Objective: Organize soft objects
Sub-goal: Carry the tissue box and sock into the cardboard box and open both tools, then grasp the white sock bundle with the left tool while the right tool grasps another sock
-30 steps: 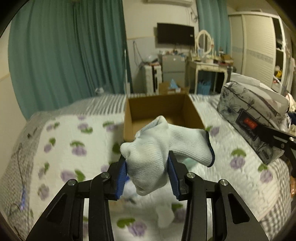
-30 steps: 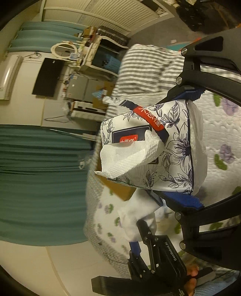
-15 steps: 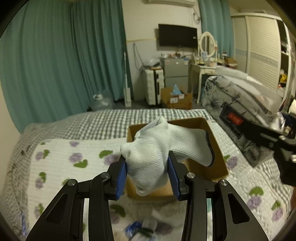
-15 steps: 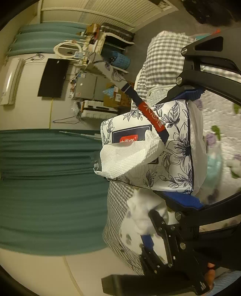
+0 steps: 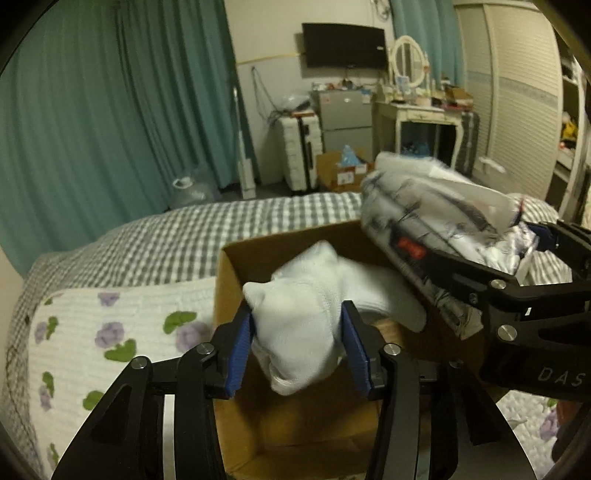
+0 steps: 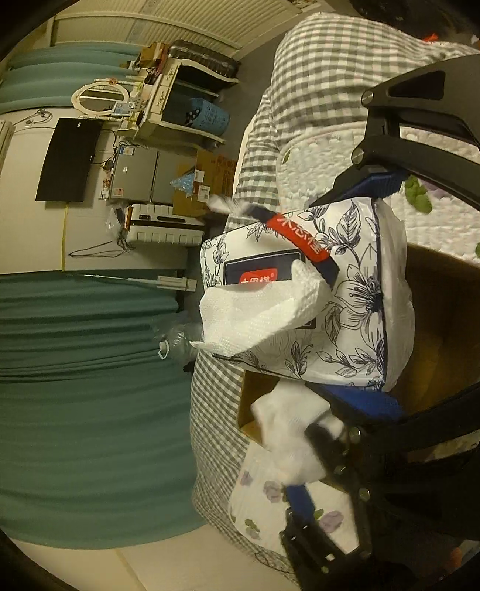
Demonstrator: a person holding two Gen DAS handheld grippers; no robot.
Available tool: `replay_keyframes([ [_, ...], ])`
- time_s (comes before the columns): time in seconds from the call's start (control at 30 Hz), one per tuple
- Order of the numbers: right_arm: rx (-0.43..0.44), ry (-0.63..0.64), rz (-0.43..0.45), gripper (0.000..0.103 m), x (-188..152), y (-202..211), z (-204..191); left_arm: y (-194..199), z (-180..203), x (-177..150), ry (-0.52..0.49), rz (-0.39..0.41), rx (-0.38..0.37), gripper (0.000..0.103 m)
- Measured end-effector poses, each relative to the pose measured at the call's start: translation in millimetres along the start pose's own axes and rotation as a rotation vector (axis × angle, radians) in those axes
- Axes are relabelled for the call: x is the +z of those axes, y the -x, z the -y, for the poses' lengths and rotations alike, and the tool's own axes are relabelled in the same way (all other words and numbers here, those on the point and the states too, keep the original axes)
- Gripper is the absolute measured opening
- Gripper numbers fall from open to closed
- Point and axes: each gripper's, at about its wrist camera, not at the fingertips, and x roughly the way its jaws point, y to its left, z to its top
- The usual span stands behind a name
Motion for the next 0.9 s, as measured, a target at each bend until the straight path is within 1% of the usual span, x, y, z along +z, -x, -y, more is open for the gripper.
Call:
replay_keyframes([
  [0.03, 0.007, -0.008, 0.004, 0.089, 0, 2, 1, 4, 0, -1, 0.005, 0.010, 0.005, 0.056],
  [0.07, 0.010, -0.017, 0.013, 0.094, 2, 5, 3, 8, 1, -1, 0.008, 0.016, 0.007, 0.061],
  [0.1, 0.009, -0.017, 0.024, 0.096, 2, 10, 4, 13, 0, -2, 0.016, 0.023, 0.009, 0.073],
  [0.13, 0.003, -0.015, 0.031, 0.096, 1, 17, 1, 19, -2, -2, 0.023, 0.028, 0.007, 0.081],
  [0.2, -0.013, -0.009, 0.049, 0.096, 3, 34, 2, 33, -7, -2, 0.029, 0.045, 0.001, 0.083],
  [0.27, -0.024, -0.002, 0.062, 0.096, 4, 57, 2, 48, -12, -1, 0.027, 0.050, 0.009, 0.084],
  [0.3, -0.029, 0.004, 0.065, 0.097, 4, 65, 1, 62, -16, 0, 0.032, 0.054, 0.015, 0.084],
  [0.37, -0.047, 0.024, 0.078, 0.097, 6, 95, -2, 80, -22, 2, 0.042, 0.060, 0.013, 0.085],
  [0.43, -0.063, 0.037, 0.092, 0.098, 7, 122, -4, 109, -25, 1, 0.057, 0.080, 0.012, 0.093],
  [0.47, -0.065, 0.049, 0.111, 0.103, 6, 144, -8, 126, -27, 0, 0.065, 0.100, 0.015, 0.096],
  [0.5, -0.066, 0.056, 0.123, 0.103, 4, 157, -12, 137, -29, -3, 0.071, 0.113, 0.019, 0.100],
  [0.53, -0.066, 0.063, 0.134, 0.103, 3, 173, -15, 151, -29, -5, 0.077, 0.127, 0.024, 0.102],
  [0.6, -0.062, 0.081, 0.143, 0.103, -1, 205, -21, 179, -30, -11, 0.089, 0.143, 0.032, 0.103],
  [0.67, -0.060, 0.098, 0.140, 0.103, -7, 230, -26, 192, -32, -17, 0.094, 0.142, 0.026, 0.103],
  [0.77, -0.063, 0.121, 0.124, 0.103, -21, 256, -32, 211, -27, -32, 0.094, 0.135, 0.032, 0.103],
  [0.9, -0.047, 0.135, 0.070, 0.103, -48, 267, -40, 215, -22, -60, 0.099, 0.095, 0.037, 0.103],
])
